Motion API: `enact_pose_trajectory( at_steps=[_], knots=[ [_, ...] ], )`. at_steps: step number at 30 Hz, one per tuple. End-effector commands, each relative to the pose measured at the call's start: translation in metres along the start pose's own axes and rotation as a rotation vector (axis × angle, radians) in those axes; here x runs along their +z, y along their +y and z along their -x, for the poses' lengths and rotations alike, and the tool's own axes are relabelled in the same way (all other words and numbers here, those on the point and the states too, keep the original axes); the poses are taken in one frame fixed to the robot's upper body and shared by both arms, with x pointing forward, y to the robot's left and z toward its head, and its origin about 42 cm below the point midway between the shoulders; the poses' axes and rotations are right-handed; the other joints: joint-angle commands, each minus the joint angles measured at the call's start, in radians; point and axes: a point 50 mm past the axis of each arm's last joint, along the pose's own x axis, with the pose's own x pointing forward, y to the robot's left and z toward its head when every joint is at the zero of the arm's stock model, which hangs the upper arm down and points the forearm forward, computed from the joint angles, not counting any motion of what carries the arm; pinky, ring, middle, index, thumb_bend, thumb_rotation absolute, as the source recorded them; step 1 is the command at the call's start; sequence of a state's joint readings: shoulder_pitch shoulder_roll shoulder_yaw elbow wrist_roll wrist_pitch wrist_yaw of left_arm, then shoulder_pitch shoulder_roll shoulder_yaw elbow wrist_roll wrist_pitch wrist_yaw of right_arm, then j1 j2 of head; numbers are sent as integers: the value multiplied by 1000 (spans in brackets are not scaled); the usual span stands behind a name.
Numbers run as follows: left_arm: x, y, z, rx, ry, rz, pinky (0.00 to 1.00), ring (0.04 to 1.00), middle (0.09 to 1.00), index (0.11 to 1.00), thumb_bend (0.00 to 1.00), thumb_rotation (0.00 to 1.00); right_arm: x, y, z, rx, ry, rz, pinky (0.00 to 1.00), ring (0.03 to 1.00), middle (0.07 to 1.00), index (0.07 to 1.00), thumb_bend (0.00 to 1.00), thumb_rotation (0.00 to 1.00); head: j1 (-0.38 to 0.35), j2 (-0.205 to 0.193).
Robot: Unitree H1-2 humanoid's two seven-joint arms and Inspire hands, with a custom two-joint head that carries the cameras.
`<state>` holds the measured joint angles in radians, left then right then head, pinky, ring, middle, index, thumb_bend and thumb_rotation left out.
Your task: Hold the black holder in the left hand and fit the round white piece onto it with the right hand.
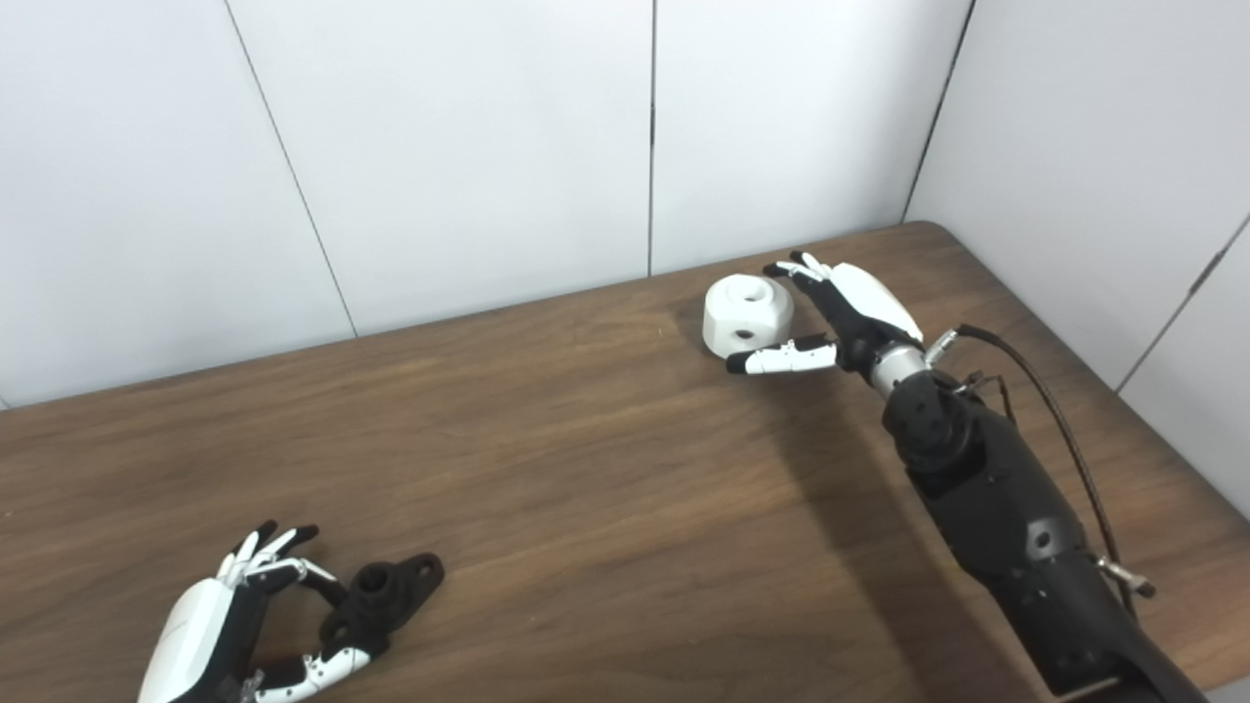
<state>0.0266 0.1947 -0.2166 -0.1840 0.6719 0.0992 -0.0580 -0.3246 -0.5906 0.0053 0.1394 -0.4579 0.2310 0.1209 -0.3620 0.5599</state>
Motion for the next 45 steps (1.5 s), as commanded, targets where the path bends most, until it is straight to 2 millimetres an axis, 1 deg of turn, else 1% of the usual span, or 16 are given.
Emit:
enact_pose_trajectory(
  at_steps=[1, 8, 12, 15, 17, 19, 24, 26, 31, 36, 41, 45],
  knots=[
    [-5, 4, 2, -2, 26, -19, 1000, 1000, 886, 482, 519, 39, 19, -25, -10, -75, -56, 9, 977, 1000, 1000, 908, 1000, 582, -5, -2],
    [-6, 5, 2, -5, 24, -24, 1000, 1000, 885, 482, 519, 39, 19, -26, -12, -82, -55, 19, 980, 1000, 1000, 924, 1000, 587, -10, -10],
    [-7, 5, 2, -7, 27, -22, 1000, 1000, 886, 482, 519, 39, 23, -30, -12, -90, -48, 44, 970, 1000, 1000, 935, 1000, 589, -15, -17],
    [-7, 5, 2, -5, 24, -21, 1000, 1000, 886, 482, 519, 39, 25, -33, -13, -99, -46, 40, 960, 1000, 1000, 933, 1000, 573, -18, -21],
    [-8, 5, 3, -5, 23, -19, 1000, 1000, 885, 482, 519, 39, 28, -36, -13, -105, -46, 38, 971, 1000, 1000, 936, 1000, 543, -20, -24],
    [-8, 6, 3, -8, 25, -16, 1000, 1000, 886, 482, 518, 38, 26, -41, -13, -113, -43, 36, 973, 1000, 1000, 932, 1000, 529, -22, -27],
    [-9, 6, 3, -11, 26, -13, 1000, 1000, 886, 482, 518, 38, 22, -47, -18, -125, -29, 48, 968, 1000, 1000, 929, 1000, 514, -25, -28],
    [-9, 6, 4, -10, 28, -14, 1000, 1000, 885, 482, 519, 38, 25, -50, -18, -128, -28, 47, 966, 1000, 1000, 927, 1000, 507, -26, -28],
    [-9, 7, 4, -11, 28, -14, 1000, 1000, 885, 482, 519, 38, 22, -54, -24, -121, -9, 52, 976, 1000, 1000, 932, 1000, 496, -28, -29],
    [-8, 7, 4, -11, 25, -15, 1000, 1000, 886, 482, 519, 38, 21, -57, -29, -87, 14, 63, 977, 1000, 1000, 920, 1000, 449, -26, -29],
    [-8, 7, 4, -12, 26, -16, 1000, 1000, 888, 482, 519, 38, 18, -56, -37, -48, 38, 99, 975, 1000, 1000, 868, 1000, 393, -25, -30],
    [-6, 7, 5, -10, 26, -18, 1000, 1000, 886, 482, 519, 38, 18, -54, -41, -18, 44, 121, 971, 1000, 1000, 838, 1000, 373, -23, -30]
  ],
)
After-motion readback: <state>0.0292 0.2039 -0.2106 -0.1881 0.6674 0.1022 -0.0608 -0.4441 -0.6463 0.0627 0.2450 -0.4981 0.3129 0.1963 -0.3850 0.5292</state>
